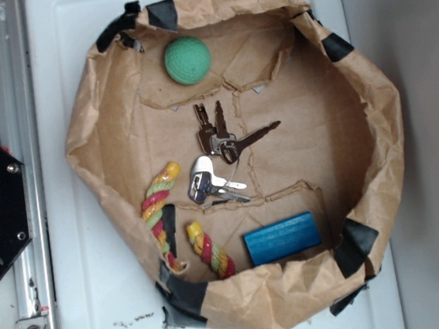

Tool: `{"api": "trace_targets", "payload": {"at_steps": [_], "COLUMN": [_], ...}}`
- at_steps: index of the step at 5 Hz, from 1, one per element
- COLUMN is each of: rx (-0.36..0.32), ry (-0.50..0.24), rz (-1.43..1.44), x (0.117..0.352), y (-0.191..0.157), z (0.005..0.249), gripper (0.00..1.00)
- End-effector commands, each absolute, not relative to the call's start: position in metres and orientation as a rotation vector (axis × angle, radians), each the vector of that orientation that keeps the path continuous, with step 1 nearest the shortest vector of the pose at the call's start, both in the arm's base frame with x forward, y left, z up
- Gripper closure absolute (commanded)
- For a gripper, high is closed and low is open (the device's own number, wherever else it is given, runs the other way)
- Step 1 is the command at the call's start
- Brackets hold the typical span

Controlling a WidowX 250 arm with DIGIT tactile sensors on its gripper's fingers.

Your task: Grab the silver keys.

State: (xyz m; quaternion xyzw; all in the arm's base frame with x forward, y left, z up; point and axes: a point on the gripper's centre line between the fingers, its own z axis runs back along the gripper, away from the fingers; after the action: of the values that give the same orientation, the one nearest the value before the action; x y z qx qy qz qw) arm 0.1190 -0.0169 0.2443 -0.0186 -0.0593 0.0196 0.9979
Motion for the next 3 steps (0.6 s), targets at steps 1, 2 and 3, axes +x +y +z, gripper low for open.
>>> {"api": "trace_targets", "payload": {"at_steps": [1,2,3], "rx": [-0.037,-0.042,-0.037], "ry": [-0.119,-0.112,-0.107], "rz": [0.039,0.238,0.409], "x": [0.119,0.169,0.208], "y": [-0.017,-0.028,-0.027], "z": [0.244,0.239,0.231], "gripper": [0.00,0.00,0.00]}}
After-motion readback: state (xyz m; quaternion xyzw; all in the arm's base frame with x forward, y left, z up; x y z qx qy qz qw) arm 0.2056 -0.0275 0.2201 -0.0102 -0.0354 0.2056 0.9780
